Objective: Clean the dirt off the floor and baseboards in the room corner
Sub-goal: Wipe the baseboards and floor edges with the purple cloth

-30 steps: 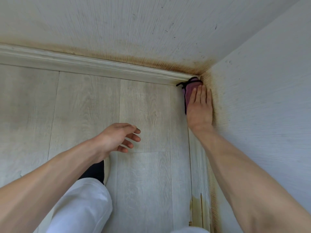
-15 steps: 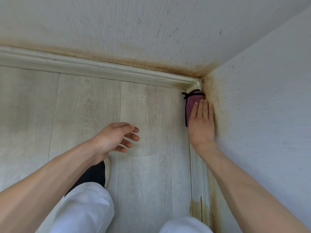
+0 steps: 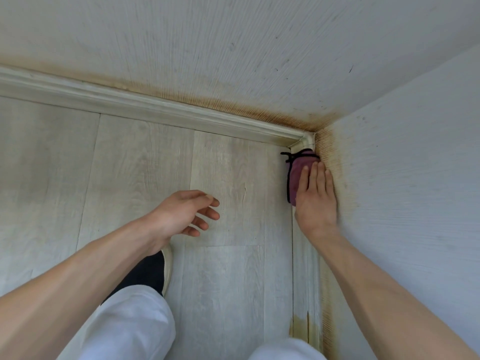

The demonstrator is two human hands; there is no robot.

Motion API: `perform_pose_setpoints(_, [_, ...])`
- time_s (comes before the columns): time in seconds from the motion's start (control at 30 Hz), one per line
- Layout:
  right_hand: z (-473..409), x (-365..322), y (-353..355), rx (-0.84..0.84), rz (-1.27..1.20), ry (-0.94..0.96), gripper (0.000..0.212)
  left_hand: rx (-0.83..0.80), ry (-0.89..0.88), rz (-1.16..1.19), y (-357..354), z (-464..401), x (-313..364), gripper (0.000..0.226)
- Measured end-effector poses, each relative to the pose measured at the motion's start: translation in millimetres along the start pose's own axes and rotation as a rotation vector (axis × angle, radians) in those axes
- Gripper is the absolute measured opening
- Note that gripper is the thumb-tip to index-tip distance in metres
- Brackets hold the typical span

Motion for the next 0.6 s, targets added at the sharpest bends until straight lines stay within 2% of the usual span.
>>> perform_pose_setpoints(0.1, [-42.4,7.2,13.4,-0.032,-0.015,-0.09,0.088,0.0,-0.015,-0.002,3.7,1.0,1.7,0.025])
perform_pose_setpoints(0.23, [-56.3,7.9,14.2,-0.055,-0.046,-0.115,0.086,0.035,-0.011,0.005,15.5,2.2,-0.4,0.025])
perform_pose_setpoints(0.43, [-74.8,18.8,20.3,0.268,-0.354,-0.162,0.078,0.015,-0.019,-0.009,11.0,4.9,-2.7,0.024])
perform_pose_setpoints(0.6, [-76.7,25.2,29.4,0.441,-0.523,-0.173,0.058,0.014,-0.028,-0.001,13.2,7.9,-3.2,0.024])
Point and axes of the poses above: each hand's wrist, its own z-axis away from the middle knuckle, its own y-axis out of the back of the hand, x = y × z, the point moved 5 cm from there along -z, towards the middle knuckle, and after that the axes turned 9 degrees about y, right-handed, at the moved point
